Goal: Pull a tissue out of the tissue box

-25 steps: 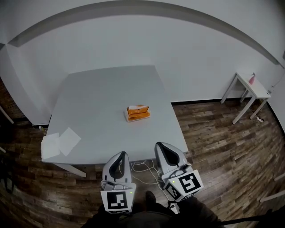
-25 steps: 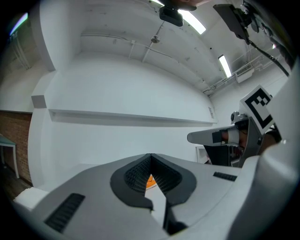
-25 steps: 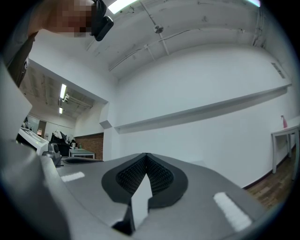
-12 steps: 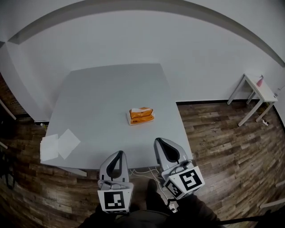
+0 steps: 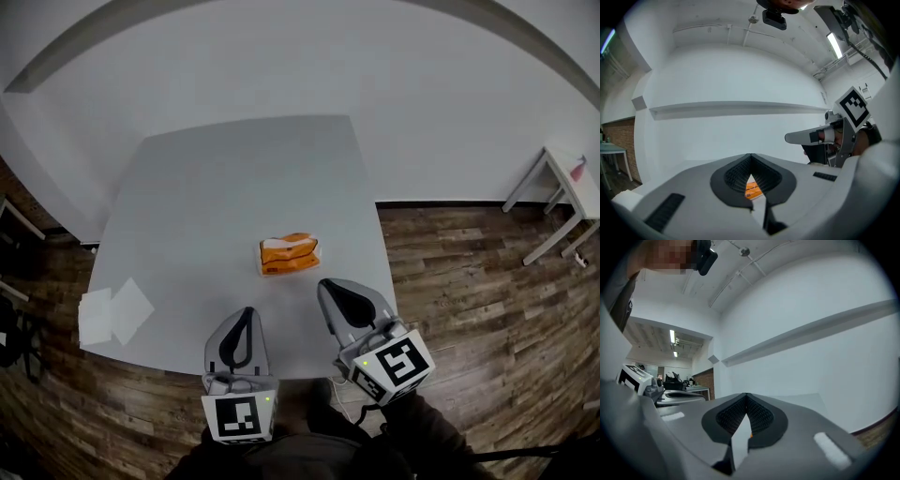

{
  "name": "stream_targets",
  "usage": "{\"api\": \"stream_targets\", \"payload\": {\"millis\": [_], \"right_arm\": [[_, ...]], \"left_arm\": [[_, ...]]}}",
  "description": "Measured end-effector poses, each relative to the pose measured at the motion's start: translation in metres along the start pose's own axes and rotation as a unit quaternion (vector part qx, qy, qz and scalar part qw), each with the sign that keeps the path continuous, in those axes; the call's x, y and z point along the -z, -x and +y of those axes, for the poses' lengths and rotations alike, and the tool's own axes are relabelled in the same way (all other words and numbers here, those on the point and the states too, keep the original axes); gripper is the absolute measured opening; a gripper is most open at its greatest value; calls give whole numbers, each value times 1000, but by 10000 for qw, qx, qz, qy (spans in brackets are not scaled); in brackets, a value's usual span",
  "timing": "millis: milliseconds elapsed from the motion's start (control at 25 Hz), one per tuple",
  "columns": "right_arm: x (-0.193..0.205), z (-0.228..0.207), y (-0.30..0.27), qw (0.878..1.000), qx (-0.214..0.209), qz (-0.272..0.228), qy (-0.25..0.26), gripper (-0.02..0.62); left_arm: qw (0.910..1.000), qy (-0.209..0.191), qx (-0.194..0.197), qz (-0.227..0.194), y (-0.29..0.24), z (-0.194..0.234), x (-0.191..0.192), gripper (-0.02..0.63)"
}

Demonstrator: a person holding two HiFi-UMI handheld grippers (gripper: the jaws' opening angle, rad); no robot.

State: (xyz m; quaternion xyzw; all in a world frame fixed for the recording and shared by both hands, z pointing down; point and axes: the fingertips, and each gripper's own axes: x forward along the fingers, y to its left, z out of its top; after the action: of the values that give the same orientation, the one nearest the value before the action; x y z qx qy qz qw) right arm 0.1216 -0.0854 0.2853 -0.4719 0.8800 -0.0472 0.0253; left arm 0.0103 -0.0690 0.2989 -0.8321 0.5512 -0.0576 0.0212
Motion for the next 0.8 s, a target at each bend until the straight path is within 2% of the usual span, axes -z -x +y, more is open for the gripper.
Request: {"api": "stream_targets", "payload": {"millis": [280,600,800], "right_arm": [[13,-31,-33,9982,-465,361,80,2],[32,-42,-83,9924,-999,697,182,28],[56,-53,-123,9891,-1093,971,172,35]], "left_arm": [[9994,90,-265,226,-39,-3,6,0],[9983,232,-386,377,-85,23,22,0],[9967,453,-361,562,-118,42,45,0]]}}
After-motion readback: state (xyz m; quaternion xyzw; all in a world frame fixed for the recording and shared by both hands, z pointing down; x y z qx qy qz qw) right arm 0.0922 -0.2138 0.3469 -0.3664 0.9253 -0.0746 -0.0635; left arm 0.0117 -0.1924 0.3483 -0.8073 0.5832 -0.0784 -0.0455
